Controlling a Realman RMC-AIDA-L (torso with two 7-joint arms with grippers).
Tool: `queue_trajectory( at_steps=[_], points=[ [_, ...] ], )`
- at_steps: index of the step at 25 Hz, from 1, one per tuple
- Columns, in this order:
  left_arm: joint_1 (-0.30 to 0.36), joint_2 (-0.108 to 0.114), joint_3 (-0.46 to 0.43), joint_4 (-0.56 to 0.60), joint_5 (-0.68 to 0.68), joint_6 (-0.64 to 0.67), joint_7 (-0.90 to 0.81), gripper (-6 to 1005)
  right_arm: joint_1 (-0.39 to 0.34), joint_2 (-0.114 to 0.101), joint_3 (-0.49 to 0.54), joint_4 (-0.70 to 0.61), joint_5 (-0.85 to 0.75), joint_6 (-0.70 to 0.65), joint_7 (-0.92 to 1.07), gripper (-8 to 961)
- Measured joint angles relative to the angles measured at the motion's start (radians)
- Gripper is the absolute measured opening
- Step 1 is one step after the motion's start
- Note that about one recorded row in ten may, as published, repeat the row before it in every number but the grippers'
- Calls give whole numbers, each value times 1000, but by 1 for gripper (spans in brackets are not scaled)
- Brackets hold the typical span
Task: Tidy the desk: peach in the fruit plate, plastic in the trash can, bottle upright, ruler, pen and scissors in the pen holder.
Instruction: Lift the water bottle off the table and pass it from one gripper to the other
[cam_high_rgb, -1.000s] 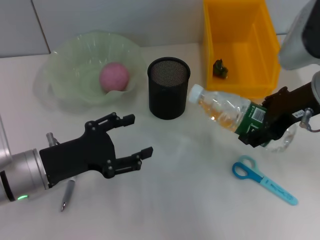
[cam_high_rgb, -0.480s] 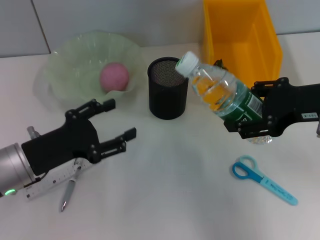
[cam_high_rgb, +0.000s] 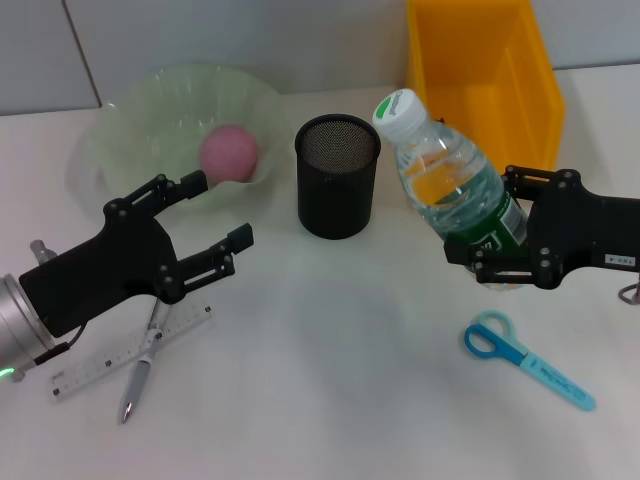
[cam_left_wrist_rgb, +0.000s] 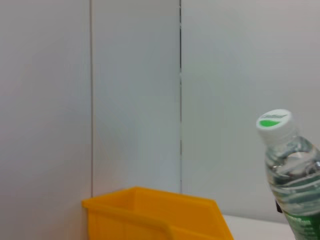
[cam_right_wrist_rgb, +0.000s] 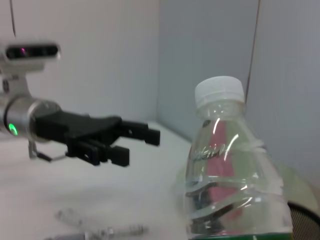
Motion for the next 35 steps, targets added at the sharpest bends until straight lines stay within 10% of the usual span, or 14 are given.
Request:
queue_trajectory(
  at_steps=[35],
  points=[
    [-73,-5,23,-147,-109,140,38,744,199,-1,16,588,183,-1,-520,772]
  ],
)
